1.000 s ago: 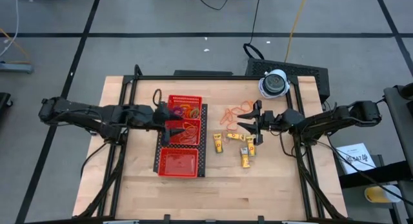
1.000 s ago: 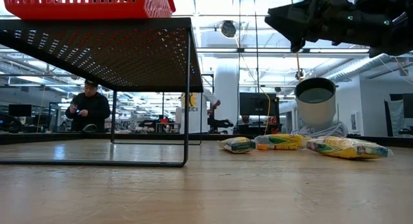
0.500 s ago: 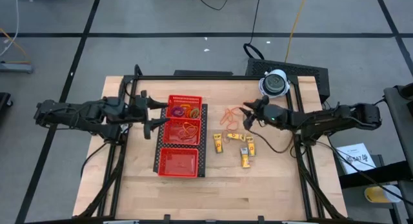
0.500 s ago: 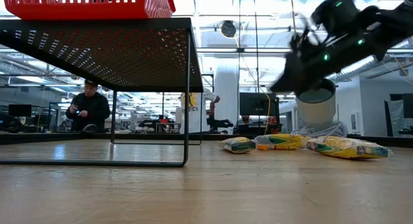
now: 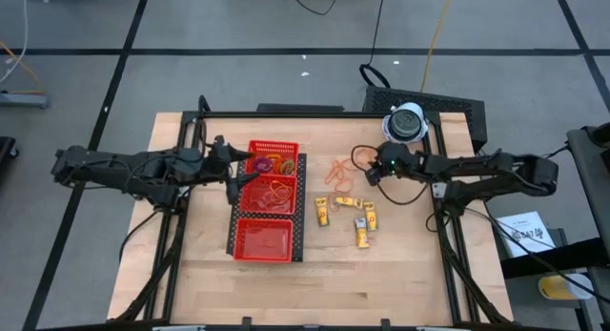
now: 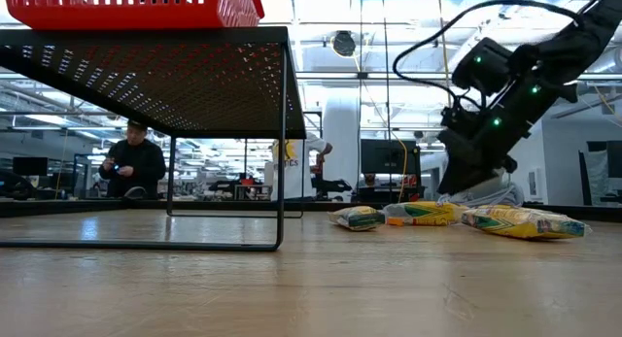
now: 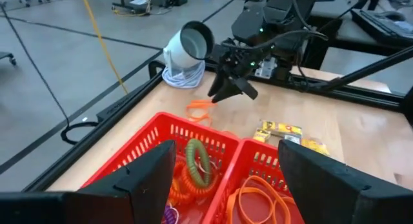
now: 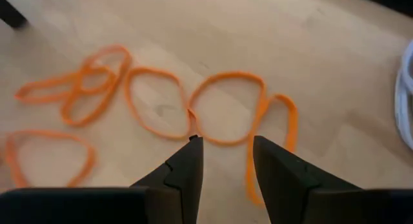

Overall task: Pick & Place Office Desk Supplies
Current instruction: Put the orange rubber band into the middle red basket on the shelf

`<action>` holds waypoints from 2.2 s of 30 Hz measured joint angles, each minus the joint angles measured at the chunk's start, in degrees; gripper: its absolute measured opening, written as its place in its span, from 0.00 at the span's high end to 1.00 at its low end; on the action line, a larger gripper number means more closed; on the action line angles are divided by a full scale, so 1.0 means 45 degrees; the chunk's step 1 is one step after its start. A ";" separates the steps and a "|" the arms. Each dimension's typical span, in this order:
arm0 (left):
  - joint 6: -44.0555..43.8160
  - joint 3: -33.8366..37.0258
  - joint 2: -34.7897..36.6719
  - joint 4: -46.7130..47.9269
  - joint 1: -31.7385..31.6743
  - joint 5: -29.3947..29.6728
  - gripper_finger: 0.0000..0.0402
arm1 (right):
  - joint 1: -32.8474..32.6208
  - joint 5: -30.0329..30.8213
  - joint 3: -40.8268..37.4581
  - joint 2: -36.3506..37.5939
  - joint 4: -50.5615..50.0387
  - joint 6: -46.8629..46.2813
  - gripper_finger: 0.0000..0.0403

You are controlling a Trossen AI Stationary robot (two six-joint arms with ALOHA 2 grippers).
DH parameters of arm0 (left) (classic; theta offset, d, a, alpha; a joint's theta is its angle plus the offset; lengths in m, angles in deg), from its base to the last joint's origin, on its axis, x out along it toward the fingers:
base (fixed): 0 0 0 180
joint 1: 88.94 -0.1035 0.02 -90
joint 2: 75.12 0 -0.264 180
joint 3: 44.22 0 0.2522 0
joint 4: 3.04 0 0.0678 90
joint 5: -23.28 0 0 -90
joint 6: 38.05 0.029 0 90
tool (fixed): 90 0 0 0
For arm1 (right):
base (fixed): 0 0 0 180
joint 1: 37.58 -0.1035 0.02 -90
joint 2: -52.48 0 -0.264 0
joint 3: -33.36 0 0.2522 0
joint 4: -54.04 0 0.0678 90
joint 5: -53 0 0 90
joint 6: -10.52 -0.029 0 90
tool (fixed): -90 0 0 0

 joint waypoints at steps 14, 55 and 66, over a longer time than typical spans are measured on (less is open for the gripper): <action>-0.0304 0.0000 -0.0047 -0.0036 -0.0141 0.0009 0.29 | 0.0543 0.0315 0.0010 -0.2742 0.1188 0.0703 0.69; -0.1091 0.0004 -0.0442 -0.0247 -0.0141 -0.0001 0.29 | -0.0654 -0.2687 -0.0039 0.0309 0.5421 0.2343 1.00; -0.0954 0.0005 -0.1833 -0.0932 -0.0141 0.0002 0.29 | -0.1405 -0.4642 -0.0032 0.0313 0.8231 0.2343 1.00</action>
